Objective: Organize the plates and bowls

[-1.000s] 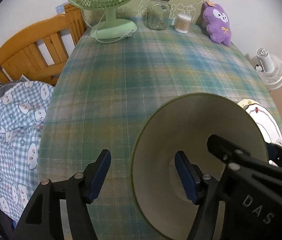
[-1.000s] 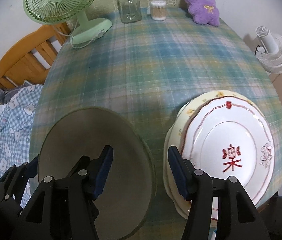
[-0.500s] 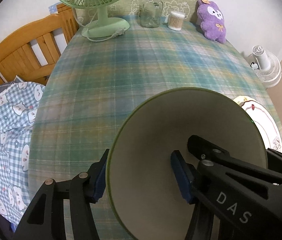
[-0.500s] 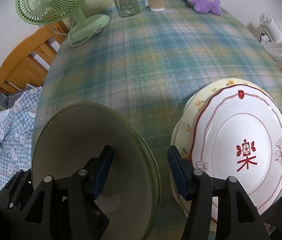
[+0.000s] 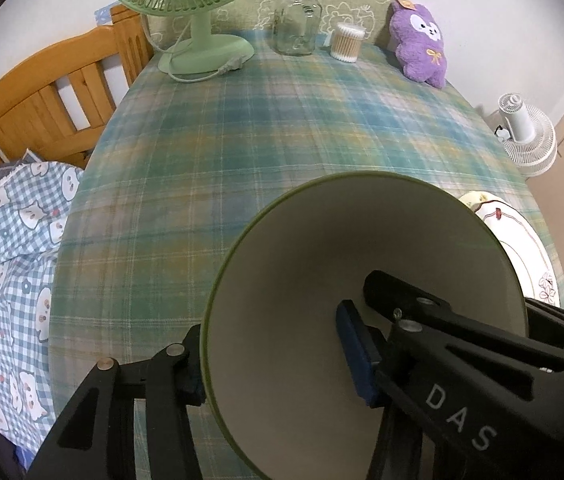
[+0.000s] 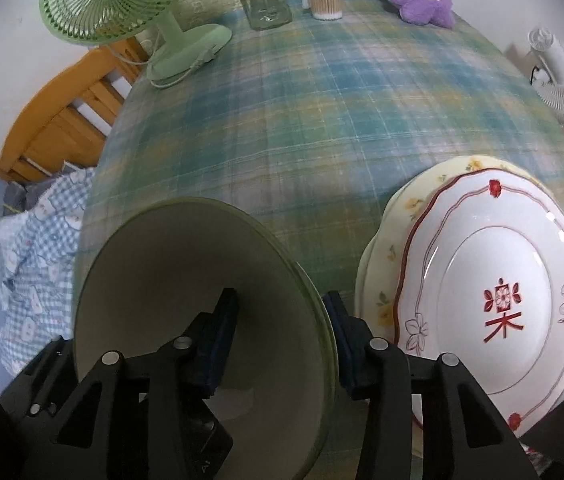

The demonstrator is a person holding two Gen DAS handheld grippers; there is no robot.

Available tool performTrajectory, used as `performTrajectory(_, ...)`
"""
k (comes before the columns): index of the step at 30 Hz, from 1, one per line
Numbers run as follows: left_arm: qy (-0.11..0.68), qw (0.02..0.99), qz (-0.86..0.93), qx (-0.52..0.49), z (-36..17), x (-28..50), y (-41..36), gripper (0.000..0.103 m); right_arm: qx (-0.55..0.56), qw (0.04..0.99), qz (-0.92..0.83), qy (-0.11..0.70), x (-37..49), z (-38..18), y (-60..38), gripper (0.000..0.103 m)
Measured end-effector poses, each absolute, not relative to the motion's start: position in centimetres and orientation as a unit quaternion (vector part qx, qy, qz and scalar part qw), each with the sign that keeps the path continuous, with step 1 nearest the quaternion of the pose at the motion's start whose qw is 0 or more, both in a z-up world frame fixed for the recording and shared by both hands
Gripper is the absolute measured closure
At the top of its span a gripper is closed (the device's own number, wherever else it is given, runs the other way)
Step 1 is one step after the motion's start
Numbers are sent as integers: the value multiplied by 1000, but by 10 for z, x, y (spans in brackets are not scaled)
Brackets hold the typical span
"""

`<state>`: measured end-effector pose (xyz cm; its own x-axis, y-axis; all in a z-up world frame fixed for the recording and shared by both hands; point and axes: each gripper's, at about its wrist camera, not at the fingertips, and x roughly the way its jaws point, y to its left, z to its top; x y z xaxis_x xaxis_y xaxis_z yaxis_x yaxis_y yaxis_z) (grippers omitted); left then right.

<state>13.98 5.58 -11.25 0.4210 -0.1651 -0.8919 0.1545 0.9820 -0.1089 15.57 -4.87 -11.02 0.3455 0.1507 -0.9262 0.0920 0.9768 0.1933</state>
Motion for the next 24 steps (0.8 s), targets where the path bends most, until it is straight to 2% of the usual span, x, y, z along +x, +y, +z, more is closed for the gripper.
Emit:
performTrajectory(7, 529, 843, -95, 12, -106, 133, 48, 55, 109, 811, 12, 574, 154, -111, -51, 56)
performTrajectory(24, 510, 854, -104, 2, -69, 131, 54, 56, 100, 828, -4, 552, 145, -70, -56, 56)
